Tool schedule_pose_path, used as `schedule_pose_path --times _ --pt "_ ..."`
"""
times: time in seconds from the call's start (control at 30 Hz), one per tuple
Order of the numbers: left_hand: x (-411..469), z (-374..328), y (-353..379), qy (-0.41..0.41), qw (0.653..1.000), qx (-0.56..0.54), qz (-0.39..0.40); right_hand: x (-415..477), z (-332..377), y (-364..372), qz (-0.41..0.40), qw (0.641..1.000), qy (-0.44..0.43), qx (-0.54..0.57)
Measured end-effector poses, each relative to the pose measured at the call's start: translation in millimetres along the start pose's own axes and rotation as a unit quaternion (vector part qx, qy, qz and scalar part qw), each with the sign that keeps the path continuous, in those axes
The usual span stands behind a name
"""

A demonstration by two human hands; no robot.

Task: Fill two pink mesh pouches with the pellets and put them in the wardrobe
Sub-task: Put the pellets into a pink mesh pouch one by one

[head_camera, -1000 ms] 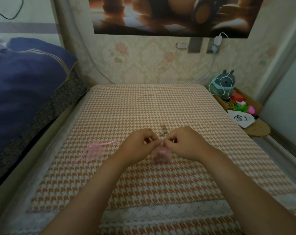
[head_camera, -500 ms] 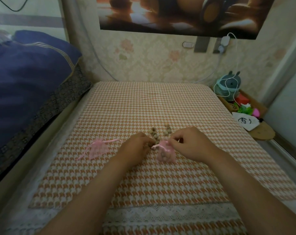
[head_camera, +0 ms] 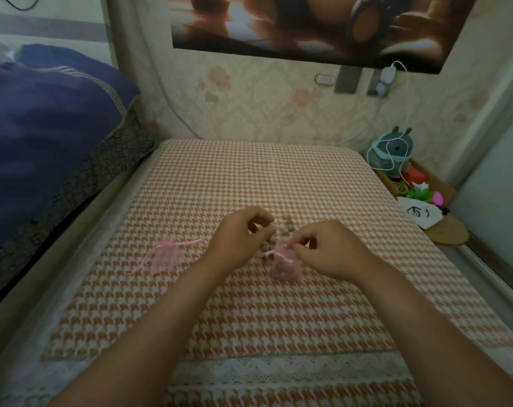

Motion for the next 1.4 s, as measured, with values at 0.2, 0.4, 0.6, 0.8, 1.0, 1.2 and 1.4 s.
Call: schedule_pose_path --times 0.2,0.4,0.6,0.8,1.0,1.2,1.4 --pt "-14 -33 16 0.052 0.997 0.005 0.064 -4 -3 -1 0.018 0.999 0.02 -0.026" --pt "-10 -43 23 0.094 0.986 0.11 0.087 -6 -3 -4 0.03 0.999 0.022 -0.033" --pt "-11 -34 25 0.038 0.967 0.226 0.113 -8 -4 -5 0.043 0.998 0.032 -0.039" --pt "-16 -33 19 0.0 0.964 0.255 0.082 -7 -2 -2 0.043 0.998 0.032 0.032" --pt "-15 -18 2 -0.063 0.975 0.205 0.061 -1 5 2 0.029 0.987 0.006 0.155" --pt "-19 -4 -25 -0.077 0.979 0.181 0.057 14 -13 15 -0.004 0.995 0.034 0.096" --pt "-30 5 -29 -0.037 0.978 0.185 0.087 21 -10 49 0.062 0.996 0.021 -0.053"
Point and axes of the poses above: each hand's wrist, its own x-axis towards the middle knuckle, its own y-axis out of the palm, z = x × y, the point moved 9 cm from there along x, towards the middle knuckle, and after that the axes turned 4 degrees about x, right-handed, at the moved point
